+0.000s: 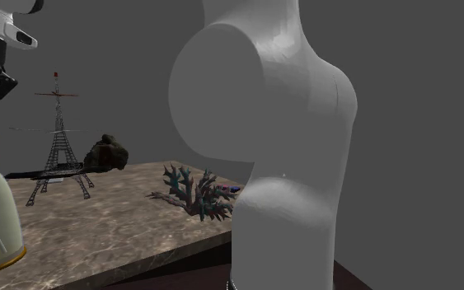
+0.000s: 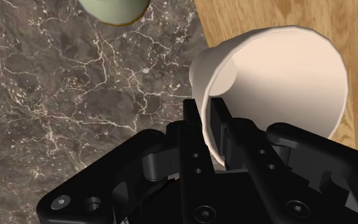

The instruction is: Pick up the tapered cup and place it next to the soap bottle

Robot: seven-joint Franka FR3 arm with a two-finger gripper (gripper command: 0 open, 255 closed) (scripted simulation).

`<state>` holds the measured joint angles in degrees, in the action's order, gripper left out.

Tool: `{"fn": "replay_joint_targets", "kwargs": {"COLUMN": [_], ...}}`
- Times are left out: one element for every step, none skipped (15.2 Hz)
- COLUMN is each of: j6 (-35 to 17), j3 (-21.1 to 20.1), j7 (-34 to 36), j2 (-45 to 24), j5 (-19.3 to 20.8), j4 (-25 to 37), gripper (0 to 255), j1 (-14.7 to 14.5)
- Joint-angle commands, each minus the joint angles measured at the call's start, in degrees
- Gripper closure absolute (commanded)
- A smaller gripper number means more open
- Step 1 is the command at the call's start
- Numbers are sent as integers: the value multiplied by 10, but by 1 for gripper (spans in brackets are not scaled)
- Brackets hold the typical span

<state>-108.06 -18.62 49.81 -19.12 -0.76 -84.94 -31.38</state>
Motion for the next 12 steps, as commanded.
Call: {"fn": "replay_joint_targets", "kwargs": {"j6": [-15,-22,-29,-37,-44,-51,-58,-66,-73,-80,-87,-94], "j3": [0,0,1,1,1,1,1,2,2,2,2,3], "j7": [0,0,-1,-1,-1,-2,-2,-3,-3,-3,-4,-4], "j2": [-4,-4,-5,-6,-7,-8,-9,-11,-12,-14,-15,-17], "j5": [1,1,1,1,2,2,2,2,3,3,3,4], "j4": [-10,-17,-24,-31,-37,-43,-49,-55,-61,-66,-71,-77], "gripper": [255,255,255,255,255,255,255,255,255,255,255,255], "j1": [-1,-1,0,0,0,0,0,0,0,0,0,0]}}
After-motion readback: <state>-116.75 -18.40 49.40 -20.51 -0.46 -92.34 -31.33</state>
